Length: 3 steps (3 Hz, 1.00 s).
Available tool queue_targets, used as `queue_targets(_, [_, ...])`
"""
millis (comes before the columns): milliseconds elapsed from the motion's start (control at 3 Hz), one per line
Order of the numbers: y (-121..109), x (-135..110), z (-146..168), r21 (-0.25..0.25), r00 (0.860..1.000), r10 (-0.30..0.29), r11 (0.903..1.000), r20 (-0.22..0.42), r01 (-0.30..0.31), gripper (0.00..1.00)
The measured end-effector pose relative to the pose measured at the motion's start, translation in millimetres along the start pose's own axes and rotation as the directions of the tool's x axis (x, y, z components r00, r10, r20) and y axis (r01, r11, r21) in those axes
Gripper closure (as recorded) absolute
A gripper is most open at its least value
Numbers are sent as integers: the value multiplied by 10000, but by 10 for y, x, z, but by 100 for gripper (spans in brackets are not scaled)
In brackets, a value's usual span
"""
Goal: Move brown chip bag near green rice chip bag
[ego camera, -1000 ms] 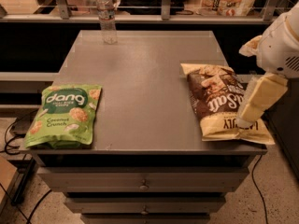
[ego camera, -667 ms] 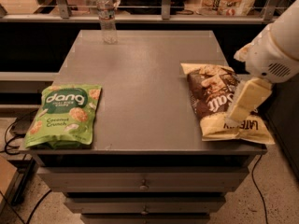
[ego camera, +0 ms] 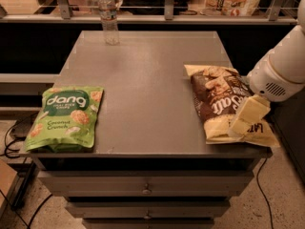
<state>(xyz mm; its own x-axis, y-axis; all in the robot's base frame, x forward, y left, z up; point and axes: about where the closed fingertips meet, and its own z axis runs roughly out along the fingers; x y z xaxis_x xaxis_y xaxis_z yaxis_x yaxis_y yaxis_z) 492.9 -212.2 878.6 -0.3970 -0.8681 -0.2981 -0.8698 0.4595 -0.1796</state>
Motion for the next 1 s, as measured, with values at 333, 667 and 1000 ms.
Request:
queue_targets(333, [153,55,315,-706,9997,250,9972,12,-249,25])
queue_targets(667, [200,57,408,-957,9995,304,9950,45,-298,47])
queue_targets(1000, [193,45,370,-954,9995,303,9950,48,-297,72])
